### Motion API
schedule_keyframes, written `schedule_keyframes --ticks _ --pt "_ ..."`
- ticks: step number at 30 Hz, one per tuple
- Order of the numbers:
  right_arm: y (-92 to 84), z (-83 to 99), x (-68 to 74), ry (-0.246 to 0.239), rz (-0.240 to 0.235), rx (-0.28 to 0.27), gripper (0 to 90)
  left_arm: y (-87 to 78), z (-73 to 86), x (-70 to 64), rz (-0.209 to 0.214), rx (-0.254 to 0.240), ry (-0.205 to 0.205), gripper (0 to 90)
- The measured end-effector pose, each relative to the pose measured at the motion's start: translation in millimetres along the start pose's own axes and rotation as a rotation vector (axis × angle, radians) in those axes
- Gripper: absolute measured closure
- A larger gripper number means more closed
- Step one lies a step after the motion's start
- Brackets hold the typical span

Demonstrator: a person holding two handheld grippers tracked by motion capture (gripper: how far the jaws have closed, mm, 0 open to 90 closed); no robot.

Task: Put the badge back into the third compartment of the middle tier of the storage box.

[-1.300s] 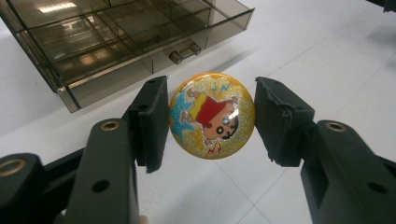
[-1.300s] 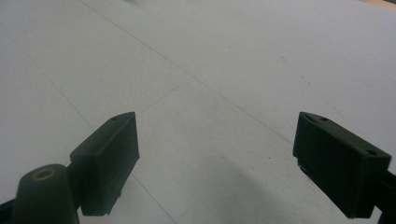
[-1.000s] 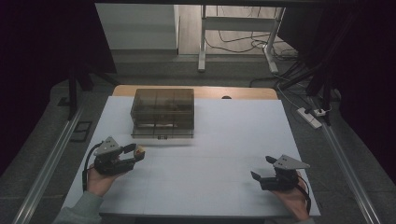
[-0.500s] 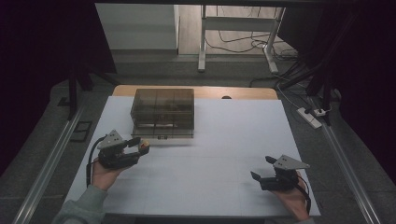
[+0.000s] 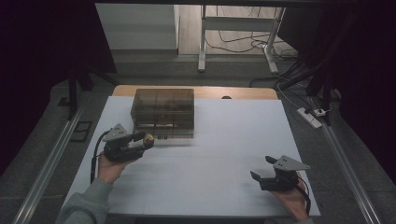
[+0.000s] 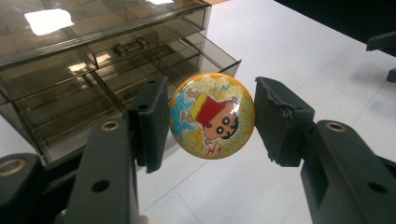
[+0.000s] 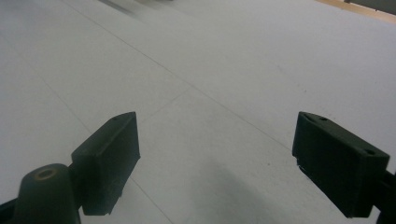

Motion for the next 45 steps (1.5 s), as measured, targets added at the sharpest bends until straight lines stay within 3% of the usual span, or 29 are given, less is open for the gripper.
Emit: schedule_keyframes --ticks 24,45 --pt "4.9 1.0 1.0 -0.007 -0.007 0.013 14.8 23.0 -21.4 -4.6 0.000 0.024 0.035 46.9" --pt "4.4 1.1 -0.2 -0.001 -0.003 0.009 15.0 42.3 -30.3 -8.8 0.004 0.041 0.042 46.9"
Point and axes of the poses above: each handheld gripper's, and its own axes: y roughly forward along the jaws, z roughly out of its underside, x roughly to its left, the point moved 10 cm from there along y, roughly forward along the jaws, and after that the axes turned 7 degrees about -z, right-handed, at the moved point
